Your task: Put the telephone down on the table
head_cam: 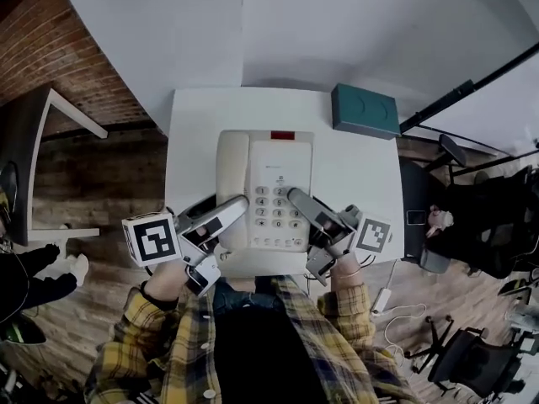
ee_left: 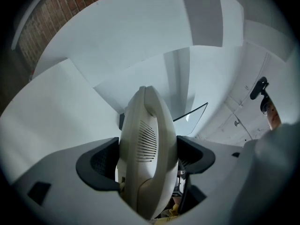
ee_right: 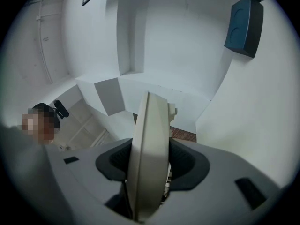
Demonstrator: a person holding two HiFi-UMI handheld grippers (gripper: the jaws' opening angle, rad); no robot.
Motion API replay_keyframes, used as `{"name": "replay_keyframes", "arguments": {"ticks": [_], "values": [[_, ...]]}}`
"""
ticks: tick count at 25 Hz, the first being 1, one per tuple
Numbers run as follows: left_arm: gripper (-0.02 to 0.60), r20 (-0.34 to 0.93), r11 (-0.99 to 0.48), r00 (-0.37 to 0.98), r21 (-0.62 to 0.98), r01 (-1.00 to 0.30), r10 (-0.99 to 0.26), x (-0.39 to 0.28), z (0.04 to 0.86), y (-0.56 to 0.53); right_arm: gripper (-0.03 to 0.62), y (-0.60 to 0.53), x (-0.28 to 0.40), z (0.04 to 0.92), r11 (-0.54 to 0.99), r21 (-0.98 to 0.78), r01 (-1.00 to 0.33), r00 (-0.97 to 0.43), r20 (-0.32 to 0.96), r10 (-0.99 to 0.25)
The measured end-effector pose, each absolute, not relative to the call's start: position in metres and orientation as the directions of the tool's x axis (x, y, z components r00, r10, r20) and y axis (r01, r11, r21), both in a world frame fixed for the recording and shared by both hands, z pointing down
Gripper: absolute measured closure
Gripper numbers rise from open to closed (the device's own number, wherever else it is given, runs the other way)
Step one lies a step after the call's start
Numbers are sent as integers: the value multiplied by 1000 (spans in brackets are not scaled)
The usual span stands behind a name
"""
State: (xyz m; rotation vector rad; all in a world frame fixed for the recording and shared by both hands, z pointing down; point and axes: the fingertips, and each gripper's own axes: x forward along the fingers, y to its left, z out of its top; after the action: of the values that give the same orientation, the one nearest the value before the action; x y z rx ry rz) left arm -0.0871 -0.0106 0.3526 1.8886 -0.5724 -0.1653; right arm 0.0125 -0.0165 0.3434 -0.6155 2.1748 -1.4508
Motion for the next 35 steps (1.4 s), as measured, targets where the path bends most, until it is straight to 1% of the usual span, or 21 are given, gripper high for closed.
{"name": "replay_keyframes", "arguments": {"ticks": [7, 13, 20, 32, 35], "values": [[213, 172, -218, 798, 910, -353, -577, -74, 356, -24, 385, -44, 23, 345, 352, -934, -57, -875, -123, -468], [213, 179, -206, 767, 904, -376, -616, -70, 354, -27, 385, -51, 26, 346, 354, -935, -17, -893, -145, -426], [215, 197, -208, 764, 894, -397, -614, -72, 355, -28, 385, -52, 25, 348, 347, -938, -6, -883, -158, -442], [213, 160, -235, 808, 909, -345, -567, -66, 356, -37, 385, -55, 32, 347, 345, -937, -60, -862, -125, -491], [215, 173, -219, 815, 913, -343, -553, -61, 365, -52, 385, -69, 37, 356, 329, -942, -67, -857, -114, -502]]}}
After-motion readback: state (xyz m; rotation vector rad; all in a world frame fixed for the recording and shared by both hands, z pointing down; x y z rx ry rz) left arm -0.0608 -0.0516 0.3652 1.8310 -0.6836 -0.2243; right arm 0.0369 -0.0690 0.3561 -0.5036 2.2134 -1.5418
